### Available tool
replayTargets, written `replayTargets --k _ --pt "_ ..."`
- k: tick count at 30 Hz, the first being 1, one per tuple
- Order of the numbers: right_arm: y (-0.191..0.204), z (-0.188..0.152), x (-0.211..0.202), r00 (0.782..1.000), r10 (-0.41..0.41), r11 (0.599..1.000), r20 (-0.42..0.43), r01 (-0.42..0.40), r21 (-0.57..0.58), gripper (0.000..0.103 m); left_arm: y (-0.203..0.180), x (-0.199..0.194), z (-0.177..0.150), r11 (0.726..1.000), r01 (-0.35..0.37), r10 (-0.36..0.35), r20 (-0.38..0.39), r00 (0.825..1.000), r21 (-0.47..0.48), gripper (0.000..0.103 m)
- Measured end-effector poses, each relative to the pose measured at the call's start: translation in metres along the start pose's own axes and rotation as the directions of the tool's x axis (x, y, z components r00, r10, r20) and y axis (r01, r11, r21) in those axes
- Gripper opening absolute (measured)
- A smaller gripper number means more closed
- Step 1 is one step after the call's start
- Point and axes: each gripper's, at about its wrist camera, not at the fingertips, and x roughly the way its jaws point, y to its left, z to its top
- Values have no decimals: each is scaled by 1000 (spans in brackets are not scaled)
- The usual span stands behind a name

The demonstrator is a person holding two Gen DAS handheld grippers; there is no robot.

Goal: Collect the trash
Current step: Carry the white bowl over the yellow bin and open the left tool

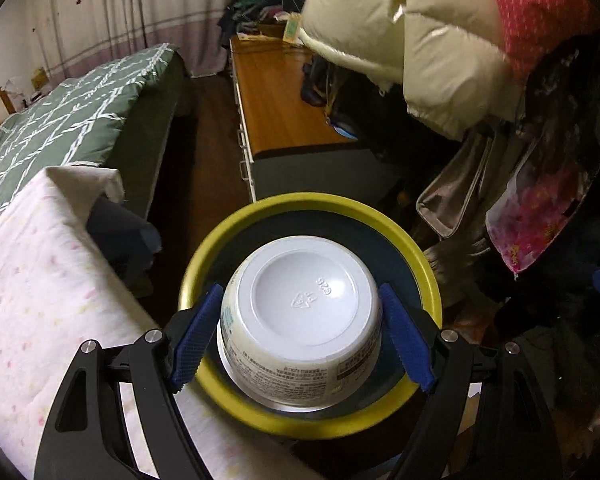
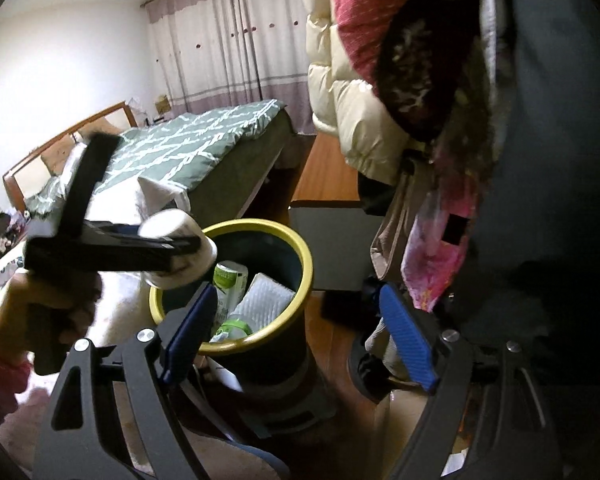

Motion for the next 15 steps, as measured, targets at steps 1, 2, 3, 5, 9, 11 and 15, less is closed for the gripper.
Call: replayTargets --k 1,2,3,5,9,11,15 --pt "-1 0 -3 1000 -1 1000 5 1 1 79 -2 5 1 1000 0 0 -6 1000 2 79" --pt "-1 0 -4 1000 -2 1000 7 2 2 79 -5 10 2 1000 3 -3 -13 1000 1 79" --pt "-2 0 -5 1000 -3 1000 10 3 5 79 -7 13 3 1000 6 -6 -17 1000 0 79" --pt "-2 0 -6 1000 -1 1000 11 1 7 79 -8 19 4 1000 0 0 -25 1000 -6 79" --pt "0 0 -8 1000 8 1000 11 -8 5 79 -1 12 0 999 11 -12 -17 1000 -32 87" --pt "4 0 -9 1000 13 1000 12 -13 0 79 3 0 -2 999 12 -12 4 1000 -33 87" --pt "12 0 -8 1000 28 1000 10 -28 -10 79 23 -45 -13 998 0 4 77 997 -60 88"
